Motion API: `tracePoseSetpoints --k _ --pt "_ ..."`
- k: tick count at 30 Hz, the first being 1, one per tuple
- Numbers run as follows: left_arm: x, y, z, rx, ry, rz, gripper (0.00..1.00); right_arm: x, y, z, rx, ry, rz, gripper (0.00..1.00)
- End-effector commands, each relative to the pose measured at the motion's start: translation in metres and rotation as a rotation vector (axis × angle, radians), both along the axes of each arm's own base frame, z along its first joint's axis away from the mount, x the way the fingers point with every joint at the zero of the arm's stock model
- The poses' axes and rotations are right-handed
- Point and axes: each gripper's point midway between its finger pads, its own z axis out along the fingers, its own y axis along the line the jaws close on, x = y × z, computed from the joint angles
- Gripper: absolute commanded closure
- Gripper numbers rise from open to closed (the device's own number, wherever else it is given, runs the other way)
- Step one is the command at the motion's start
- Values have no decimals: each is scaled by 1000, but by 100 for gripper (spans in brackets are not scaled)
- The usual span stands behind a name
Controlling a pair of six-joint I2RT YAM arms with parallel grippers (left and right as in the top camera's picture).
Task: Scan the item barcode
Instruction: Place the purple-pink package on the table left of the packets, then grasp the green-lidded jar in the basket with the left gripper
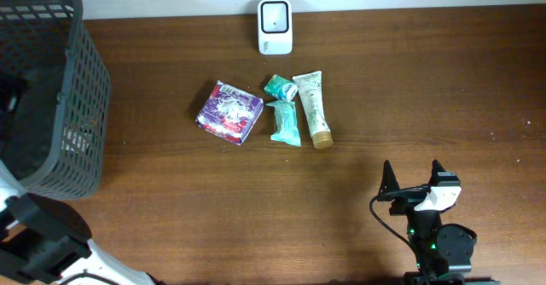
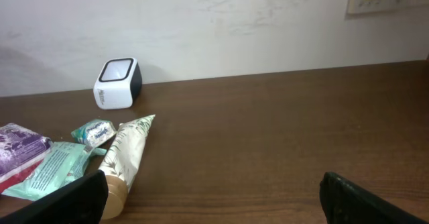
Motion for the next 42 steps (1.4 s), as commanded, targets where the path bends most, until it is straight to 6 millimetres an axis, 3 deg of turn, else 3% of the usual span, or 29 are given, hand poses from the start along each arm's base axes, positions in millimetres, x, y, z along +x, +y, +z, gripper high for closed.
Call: tracePoseSetpoints --k 1,4,6,10,16,21,30,32,33,39,42 --pt "30 -7 -8 84 -40 -156 4 0 1 -3 3 5 -1 1" --pt "64 -15 5 197 -114 -295 3 0 1 -3 3 5 -1 1" --pt "86 -34 4 260 -114 -421 1 0 1 -3 3 5 0 1" --pt "88 -25 -26 359 51 -412 2 0 1 -3 3 5 -1 1" --pt "85 -18 -80 274 146 -419 1 0 1 -3 3 5 -1 1" --pt "101 -49 -105 78 44 -502 2 0 1 -3 3 5 -1 1" --pt "88 -38 -143 2 106 -474 5 0 1 -3 3 5 -1 1" --pt "86 -35 -144 7 117 -469 24 0 1 -3 3 5 -1 1" --pt "82 -31 -145 30 144 -459 29 0 1 -3 3 5 0 1" --pt "52 16 -141 248 363 -358 34 0 1 -3 3 5 0 1" --pt "49 23 -137 286 390 -341 32 0 1 -3 3 5 -1 1"
